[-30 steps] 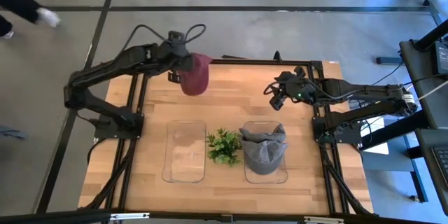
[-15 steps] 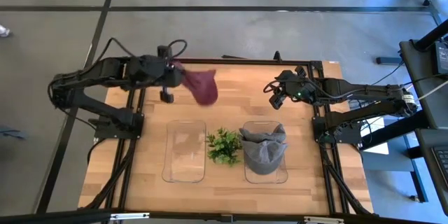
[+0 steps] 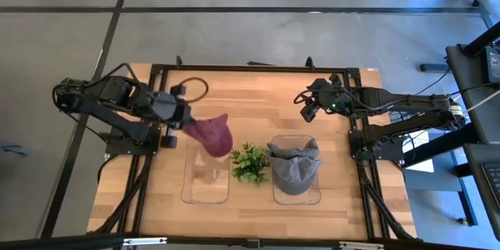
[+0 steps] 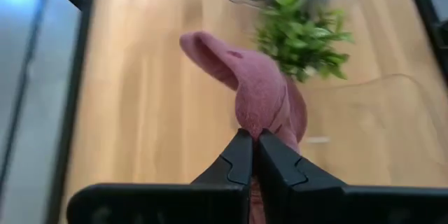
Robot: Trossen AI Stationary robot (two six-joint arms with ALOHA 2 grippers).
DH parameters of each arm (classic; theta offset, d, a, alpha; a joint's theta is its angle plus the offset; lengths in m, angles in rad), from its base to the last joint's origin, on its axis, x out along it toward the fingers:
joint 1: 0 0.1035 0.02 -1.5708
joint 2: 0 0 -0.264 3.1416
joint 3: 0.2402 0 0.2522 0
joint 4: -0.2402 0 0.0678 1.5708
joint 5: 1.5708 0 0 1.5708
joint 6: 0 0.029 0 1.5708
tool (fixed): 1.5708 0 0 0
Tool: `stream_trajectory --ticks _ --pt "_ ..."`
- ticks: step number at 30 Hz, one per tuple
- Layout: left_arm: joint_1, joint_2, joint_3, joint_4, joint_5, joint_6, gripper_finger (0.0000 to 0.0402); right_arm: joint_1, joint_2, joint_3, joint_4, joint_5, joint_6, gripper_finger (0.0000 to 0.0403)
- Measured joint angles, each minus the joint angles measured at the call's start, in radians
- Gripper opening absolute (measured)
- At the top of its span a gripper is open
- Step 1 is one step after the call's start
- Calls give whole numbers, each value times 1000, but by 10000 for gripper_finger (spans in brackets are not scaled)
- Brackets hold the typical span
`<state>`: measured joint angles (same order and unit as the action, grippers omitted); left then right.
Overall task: Pick & Place hat
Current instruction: Put the red cap into the left transparent bin
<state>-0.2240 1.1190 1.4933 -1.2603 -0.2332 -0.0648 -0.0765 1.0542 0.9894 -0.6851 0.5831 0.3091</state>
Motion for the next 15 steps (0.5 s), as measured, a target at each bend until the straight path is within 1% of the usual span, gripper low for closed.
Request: stream_trajectory --ticks 4,7,10,15 --pt "-67 22 0 -33 4 -118 3 0 0 0 -12 0 -1 177" --pt "-90 58 0 -48 5 -159 3 0 0 0 -35 0 -1 177" --pt "-91 105 0 -56 18 -160 3 0 0 0 -54 1 1 177" --pt "-52 182 0 -104 108 -160 3 0 0 0 -57 1 0 177"
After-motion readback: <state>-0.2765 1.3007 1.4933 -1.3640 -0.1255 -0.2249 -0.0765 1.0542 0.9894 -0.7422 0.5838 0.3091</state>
